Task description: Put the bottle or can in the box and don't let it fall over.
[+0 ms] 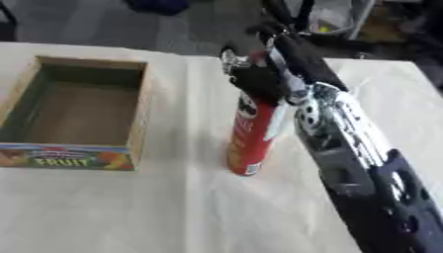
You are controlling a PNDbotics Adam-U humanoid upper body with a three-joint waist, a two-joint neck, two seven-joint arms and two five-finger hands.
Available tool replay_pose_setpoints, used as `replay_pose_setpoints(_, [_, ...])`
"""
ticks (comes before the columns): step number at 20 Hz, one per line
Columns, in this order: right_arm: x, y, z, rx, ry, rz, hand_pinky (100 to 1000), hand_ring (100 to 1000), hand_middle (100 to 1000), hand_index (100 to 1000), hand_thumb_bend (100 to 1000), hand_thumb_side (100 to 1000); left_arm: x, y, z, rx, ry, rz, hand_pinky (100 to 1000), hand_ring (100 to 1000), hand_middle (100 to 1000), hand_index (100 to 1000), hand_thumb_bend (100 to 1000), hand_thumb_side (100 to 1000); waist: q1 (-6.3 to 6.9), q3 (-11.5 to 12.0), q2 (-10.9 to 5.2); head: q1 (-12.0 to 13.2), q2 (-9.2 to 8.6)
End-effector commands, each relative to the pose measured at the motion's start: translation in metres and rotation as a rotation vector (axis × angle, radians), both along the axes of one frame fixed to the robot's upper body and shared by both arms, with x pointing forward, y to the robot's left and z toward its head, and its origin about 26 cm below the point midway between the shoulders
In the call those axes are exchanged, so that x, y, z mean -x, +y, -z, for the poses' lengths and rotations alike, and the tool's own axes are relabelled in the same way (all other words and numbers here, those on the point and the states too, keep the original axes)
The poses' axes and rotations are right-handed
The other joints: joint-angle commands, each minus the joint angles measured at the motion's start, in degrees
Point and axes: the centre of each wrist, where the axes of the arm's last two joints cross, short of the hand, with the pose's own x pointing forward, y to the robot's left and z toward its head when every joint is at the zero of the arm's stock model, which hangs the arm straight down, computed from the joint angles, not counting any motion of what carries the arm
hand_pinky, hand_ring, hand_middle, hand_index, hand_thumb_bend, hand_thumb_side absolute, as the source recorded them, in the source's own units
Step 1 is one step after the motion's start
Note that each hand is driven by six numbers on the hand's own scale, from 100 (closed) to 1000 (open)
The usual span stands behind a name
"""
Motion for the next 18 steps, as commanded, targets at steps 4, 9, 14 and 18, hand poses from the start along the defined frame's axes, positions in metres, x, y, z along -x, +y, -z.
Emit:
replay_pose_setpoints(4, [-0.0024,0.0082,0.0165,0.072,0.105,-0.067,783,941,976,933,100,695,0.0011,-0.0021,-0.0108,-0.015,-0.033,0.010,798,1000,1000,925,174,741,0.31,0.2,-0.06,0.2,-0.23])
replay_pose_setpoints(9, [-0.0023,0.0071,0.0168,0.108,0.169,-0.071,687,918,1000,948,100,458,0.0012,-0.0022,-0.0110,-0.012,-0.033,0.011,797,1000,1000,923,175,738,0.11,0.2,-0.13,0.2,-0.08])
replay_pose_setpoints(14, [-0.0026,0.0074,0.0145,0.116,0.206,-0.093,642,899,1000,911,108,354,0.0012,-0.0023,-0.0114,-0.010,-0.034,0.011,797,1000,1000,922,175,737,-0.09,0.2,-0.18,0.2,-0.16])
replay_pose_setpoints(18, [-0.0026,0.0070,0.0152,0.095,0.227,-0.096,564,859,985,880,100,236,0.0013,-0.0020,-0.0115,-0.010,-0.034,0.009,797,1000,1000,920,174,736,-0.15,0.2,-0.14,0.2,-0.30])
